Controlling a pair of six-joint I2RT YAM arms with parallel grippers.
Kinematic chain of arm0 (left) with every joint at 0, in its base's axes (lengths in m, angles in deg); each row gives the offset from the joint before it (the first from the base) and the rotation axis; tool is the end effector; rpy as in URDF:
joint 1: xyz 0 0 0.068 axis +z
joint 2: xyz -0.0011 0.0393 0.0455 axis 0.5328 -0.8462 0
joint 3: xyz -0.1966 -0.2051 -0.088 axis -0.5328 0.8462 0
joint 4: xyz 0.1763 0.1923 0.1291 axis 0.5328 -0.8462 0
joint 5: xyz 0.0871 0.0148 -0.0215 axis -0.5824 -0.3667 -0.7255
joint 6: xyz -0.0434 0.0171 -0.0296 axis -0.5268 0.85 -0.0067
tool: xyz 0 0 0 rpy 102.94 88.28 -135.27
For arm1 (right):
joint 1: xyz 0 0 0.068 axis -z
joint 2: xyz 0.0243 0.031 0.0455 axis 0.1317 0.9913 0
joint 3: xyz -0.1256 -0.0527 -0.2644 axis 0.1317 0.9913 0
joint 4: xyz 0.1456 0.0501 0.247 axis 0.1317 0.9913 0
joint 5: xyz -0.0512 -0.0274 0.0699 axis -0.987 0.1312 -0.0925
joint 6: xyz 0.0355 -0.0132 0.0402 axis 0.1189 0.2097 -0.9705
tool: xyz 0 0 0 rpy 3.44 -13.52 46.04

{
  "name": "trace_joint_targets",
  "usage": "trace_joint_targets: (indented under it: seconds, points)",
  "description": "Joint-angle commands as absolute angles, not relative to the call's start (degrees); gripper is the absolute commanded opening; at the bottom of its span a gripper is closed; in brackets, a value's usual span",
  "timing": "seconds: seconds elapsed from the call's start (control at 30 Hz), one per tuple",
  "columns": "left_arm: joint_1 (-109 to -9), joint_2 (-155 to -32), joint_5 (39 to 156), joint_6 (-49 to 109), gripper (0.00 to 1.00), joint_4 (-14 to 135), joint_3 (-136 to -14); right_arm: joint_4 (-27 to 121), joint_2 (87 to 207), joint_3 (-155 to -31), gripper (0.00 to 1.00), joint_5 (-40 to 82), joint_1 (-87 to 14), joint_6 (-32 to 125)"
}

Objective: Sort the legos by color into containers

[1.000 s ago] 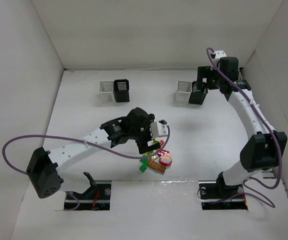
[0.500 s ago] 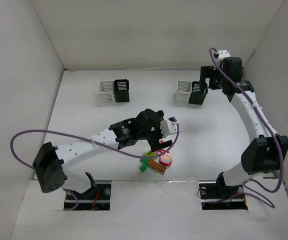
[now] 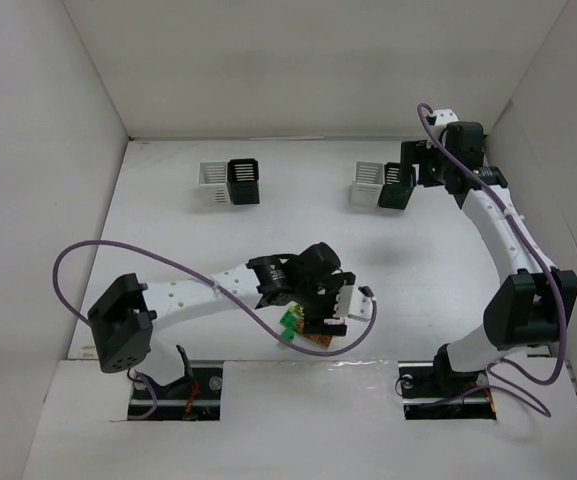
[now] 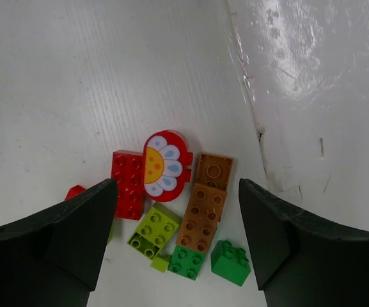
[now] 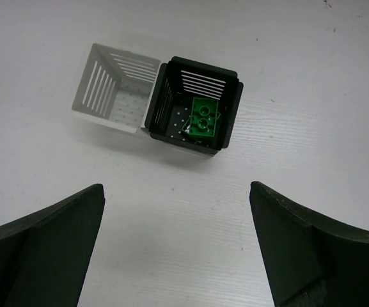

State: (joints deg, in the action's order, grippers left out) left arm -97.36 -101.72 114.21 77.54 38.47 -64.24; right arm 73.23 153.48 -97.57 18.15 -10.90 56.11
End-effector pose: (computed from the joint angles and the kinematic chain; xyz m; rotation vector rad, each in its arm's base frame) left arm 0.1318 -0.3223 0.2776 1.9461 1.3145 -0.7577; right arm 0.3806 0.0257 0.3649 -0.1661 2.1540 0.1051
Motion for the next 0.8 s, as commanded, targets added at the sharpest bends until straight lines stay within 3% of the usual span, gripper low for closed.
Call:
trace_joint_targets:
  seconds: [0.0,0.23,0.77]
  points:
    - [-96.97,-104.00,119.32,84.34,0.72,36.42,-63.61,71.22,151.82,-97.15,0.99,19.86,-10.56,55.00]
    - [-97.59,-108.83,117.30,86.28,0.63,42.40,-62.38,70.61,152.35,-96.62,0.99,21.18,-10.03,53.94]
    - [-98.64,-116.04,114.75,86.90,0.58,46.09,-65.36,70.61,152.35,-94.51,0.99,24.78,-6.25,55.61]
